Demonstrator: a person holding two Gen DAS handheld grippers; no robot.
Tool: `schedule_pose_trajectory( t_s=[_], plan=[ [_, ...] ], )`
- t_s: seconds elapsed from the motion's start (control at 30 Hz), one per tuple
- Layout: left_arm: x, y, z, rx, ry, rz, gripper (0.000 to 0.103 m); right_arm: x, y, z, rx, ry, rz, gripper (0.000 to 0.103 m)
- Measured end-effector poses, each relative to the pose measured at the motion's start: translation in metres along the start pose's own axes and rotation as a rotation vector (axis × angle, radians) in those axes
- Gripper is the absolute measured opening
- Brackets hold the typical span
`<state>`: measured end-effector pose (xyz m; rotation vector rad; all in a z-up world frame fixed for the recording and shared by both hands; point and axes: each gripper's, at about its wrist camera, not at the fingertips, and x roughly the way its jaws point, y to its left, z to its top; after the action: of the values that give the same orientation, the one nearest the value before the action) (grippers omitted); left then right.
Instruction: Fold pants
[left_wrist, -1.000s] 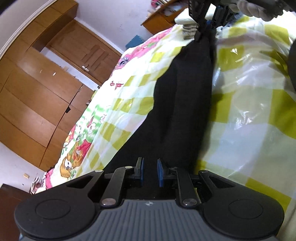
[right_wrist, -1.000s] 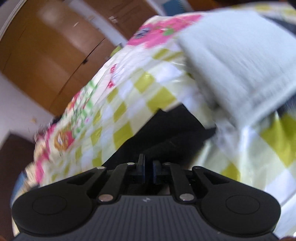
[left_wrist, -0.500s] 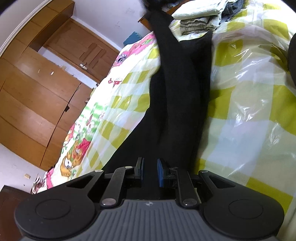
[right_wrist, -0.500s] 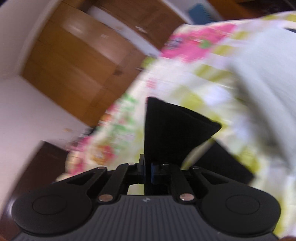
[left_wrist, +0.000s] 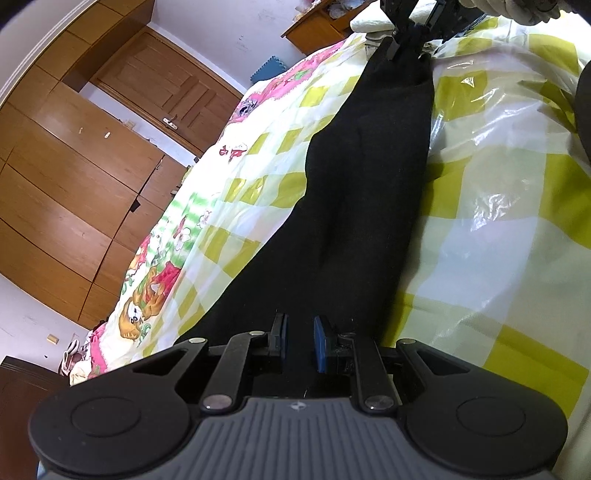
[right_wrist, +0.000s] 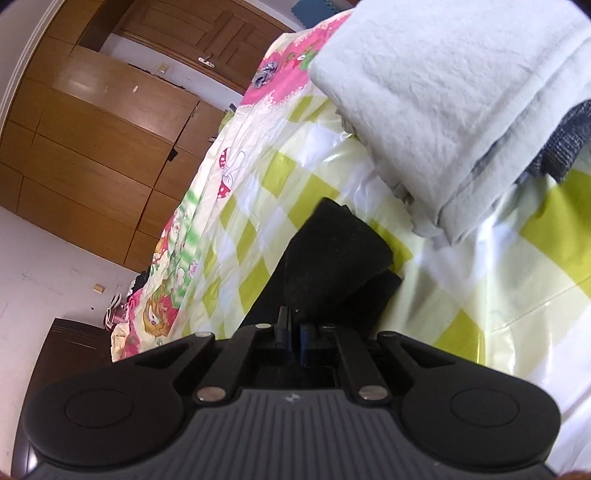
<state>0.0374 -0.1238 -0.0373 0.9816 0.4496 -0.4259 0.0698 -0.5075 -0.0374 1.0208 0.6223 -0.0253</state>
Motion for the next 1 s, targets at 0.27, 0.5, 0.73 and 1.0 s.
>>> schedule_pose_trajectory(
  t_s=[0.27,0.5,0.73,1.0],
  plan=[
    [-0.02,0.003,0.013,-0.046,-0.08,-0.005,0.042,0.018,0.03,0.002,-0.077,0.065,0.044,0.009],
    [-0.024,-0.016,0.035,-0.085,-0.163,-0.014,0.061,-0.001,0.074,0.018,-0.074,0.039,0.188,0.007],
    [0.0,-0.036,0.054,-0.047,-0.184,0.037,0.061,-0.012,0.124,0.026,-0.126,0.036,0.27,0.007],
    [0.003,0.018,0.039,-0.067,-0.089,0.184,0.032,-0.03,0.113,0.017,-0.216,-0.015,0.261,0.007]
  ],
)
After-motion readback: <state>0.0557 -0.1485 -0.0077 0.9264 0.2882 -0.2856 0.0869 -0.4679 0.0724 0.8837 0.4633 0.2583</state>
